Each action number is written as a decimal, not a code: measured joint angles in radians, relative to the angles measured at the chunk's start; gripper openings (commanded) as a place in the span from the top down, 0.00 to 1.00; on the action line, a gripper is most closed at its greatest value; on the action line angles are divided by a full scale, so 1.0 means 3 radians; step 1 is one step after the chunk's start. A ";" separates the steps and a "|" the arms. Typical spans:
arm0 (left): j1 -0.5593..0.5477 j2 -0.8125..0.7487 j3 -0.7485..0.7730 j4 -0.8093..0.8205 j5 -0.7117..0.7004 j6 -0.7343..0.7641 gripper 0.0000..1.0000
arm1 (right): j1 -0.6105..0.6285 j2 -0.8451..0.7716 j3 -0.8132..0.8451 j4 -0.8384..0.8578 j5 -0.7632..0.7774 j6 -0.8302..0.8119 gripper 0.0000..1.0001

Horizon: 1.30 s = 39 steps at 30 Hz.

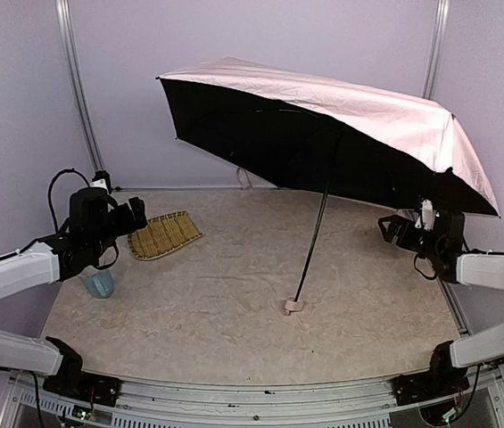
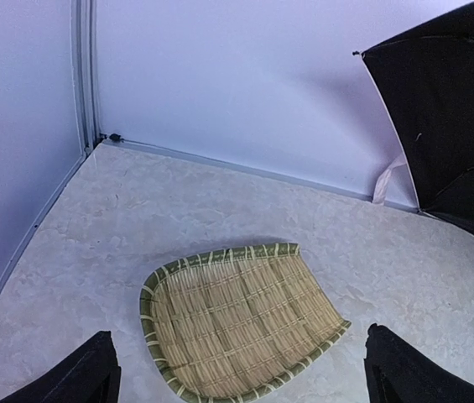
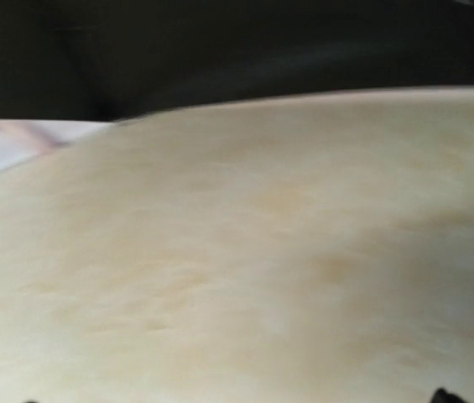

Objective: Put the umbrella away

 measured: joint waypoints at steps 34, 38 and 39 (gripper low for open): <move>-0.1361 0.1066 0.0360 0.1197 0.0365 0.0429 0.02 | 0.1141 0.1562 0.2433 -0.0118 -0.0390 0.0561 1.00; -0.1376 0.1090 0.0495 0.1161 0.0563 0.0573 0.05 | 0.1144 0.1564 0.2435 0.0074 -0.0837 0.0726 1.00; -0.1387 0.1106 0.0554 0.1144 0.0632 0.0610 0.06 | 0.1144 0.1572 0.2444 0.0200 -0.1005 0.0821 1.00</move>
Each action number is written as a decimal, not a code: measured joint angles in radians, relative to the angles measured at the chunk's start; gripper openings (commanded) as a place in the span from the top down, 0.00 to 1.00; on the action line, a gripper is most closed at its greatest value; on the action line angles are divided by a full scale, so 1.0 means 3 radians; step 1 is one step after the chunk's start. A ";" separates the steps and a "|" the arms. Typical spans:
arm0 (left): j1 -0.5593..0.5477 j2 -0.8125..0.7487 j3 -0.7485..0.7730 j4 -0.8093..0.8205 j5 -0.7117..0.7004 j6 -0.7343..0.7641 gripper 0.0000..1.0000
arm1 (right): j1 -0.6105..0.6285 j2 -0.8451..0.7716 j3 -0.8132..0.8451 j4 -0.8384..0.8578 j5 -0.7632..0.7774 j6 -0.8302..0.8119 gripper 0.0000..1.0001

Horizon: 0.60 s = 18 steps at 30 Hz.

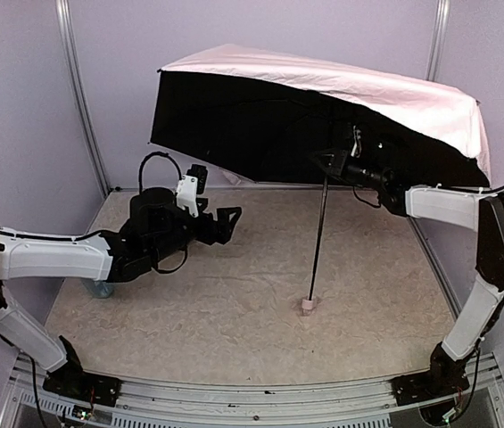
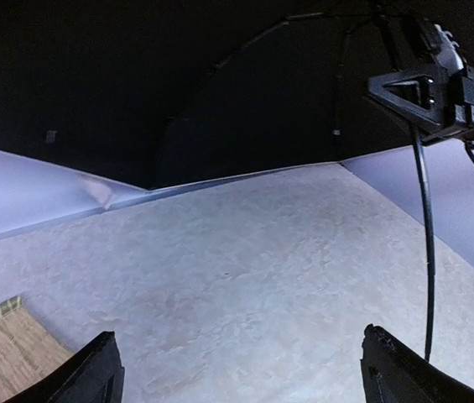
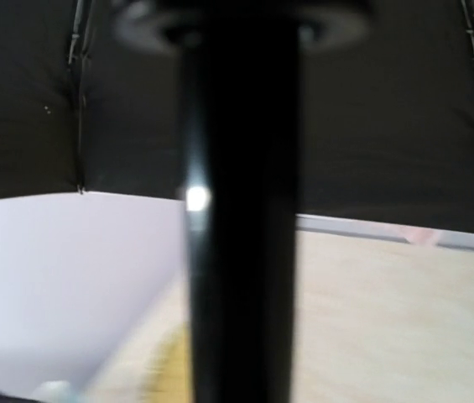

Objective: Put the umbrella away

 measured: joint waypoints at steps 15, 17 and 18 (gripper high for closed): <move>-0.0150 0.0332 0.0696 -0.0120 0.1809 0.0187 0.06 | 0.0687 0.0205 0.0788 0.1806 -0.1284 0.1076 1.00; -0.0164 0.0350 0.0722 -0.0092 0.1976 0.0177 0.07 | 0.0760 0.0243 0.0860 0.1923 -0.1386 0.1125 1.00; -0.0172 0.0359 0.0731 -0.0079 0.2021 0.0173 0.10 | 0.0785 0.0263 0.0886 0.1972 -0.1423 0.1150 1.00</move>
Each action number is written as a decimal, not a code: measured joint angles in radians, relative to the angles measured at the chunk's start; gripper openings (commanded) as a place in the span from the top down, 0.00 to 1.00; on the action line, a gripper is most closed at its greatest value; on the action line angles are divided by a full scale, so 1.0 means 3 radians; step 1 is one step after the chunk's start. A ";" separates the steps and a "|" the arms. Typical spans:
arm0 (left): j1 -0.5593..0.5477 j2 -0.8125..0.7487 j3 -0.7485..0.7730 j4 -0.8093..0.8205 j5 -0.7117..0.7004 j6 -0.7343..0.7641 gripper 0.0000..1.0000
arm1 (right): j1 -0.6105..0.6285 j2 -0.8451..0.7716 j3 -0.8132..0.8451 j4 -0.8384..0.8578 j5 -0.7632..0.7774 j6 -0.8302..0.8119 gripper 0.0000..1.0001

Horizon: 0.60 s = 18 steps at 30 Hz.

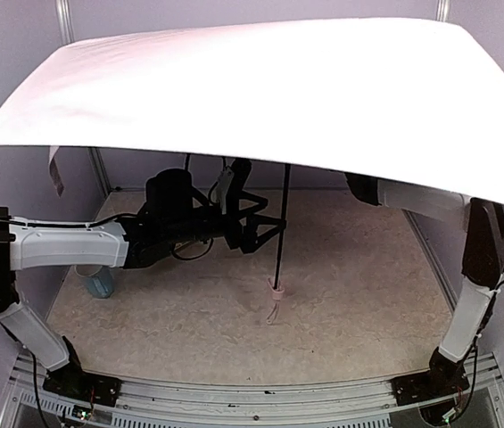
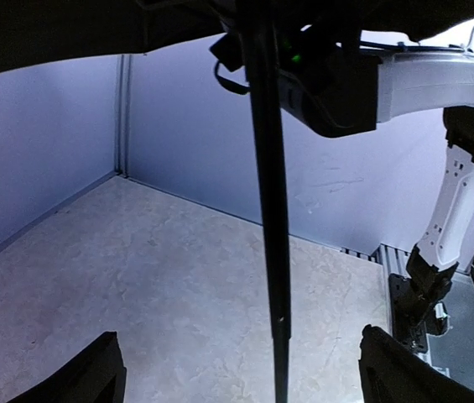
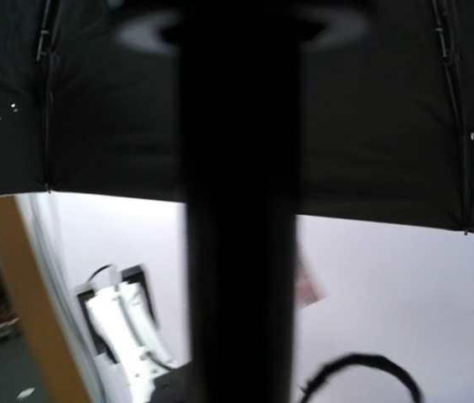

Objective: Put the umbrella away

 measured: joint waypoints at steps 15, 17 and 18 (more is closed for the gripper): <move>-0.0114 0.0267 0.0175 0.0045 0.0285 -0.0093 1.00 | 0.0128 0.0267 0.0205 0.0492 -0.0206 0.0375 1.00; -0.0108 0.0267 0.0177 0.0024 0.0266 -0.0135 1.00 | 0.0128 0.0267 0.0205 0.0518 -0.0231 0.0355 1.00; -0.0108 0.0267 0.0177 0.0024 0.0264 -0.0135 1.00 | 0.0128 0.0267 0.0205 0.0521 -0.0233 0.0342 1.00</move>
